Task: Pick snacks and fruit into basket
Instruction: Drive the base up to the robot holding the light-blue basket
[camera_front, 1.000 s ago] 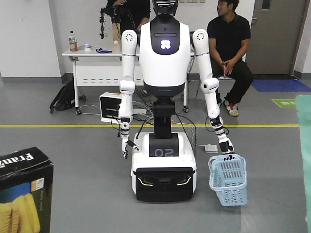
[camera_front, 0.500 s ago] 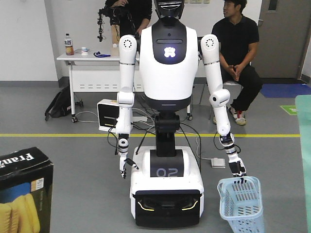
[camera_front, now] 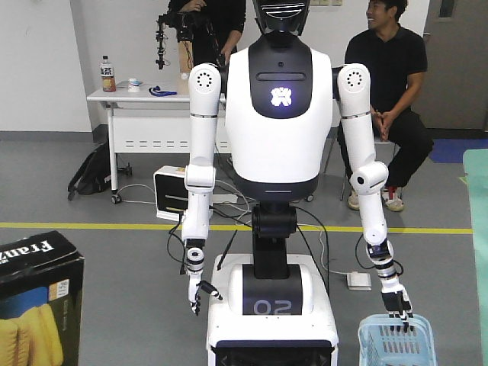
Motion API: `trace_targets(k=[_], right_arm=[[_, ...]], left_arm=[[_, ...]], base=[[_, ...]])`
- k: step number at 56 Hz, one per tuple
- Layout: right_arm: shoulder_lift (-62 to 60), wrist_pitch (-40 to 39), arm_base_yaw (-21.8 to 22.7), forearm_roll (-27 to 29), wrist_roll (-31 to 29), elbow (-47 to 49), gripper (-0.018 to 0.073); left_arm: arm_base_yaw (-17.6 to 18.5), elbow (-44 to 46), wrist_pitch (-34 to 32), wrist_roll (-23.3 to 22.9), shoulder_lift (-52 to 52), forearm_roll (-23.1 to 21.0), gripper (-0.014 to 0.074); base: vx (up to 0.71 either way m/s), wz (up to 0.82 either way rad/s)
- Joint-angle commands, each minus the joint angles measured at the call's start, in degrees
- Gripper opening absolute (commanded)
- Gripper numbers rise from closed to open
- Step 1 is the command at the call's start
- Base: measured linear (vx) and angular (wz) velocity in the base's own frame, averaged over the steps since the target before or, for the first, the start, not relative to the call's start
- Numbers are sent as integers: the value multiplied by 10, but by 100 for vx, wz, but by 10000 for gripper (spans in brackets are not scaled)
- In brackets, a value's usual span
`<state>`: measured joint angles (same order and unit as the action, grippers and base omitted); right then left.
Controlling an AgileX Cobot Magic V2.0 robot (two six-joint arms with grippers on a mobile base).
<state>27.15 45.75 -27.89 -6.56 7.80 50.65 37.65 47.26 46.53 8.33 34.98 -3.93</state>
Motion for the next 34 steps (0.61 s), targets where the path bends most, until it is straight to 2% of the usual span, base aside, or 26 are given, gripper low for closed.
trace_targets(k=[1,34], right_arm=[[5,-56,-1,-7,-6,20,-7],[5,-56,-1,-7,-6,20,-7]], left_arm=[[0,23,-53,-1,1,-5,-8],[0,23,-53,-1,1,-5,-8]], base=[[35,3],[27,1]])
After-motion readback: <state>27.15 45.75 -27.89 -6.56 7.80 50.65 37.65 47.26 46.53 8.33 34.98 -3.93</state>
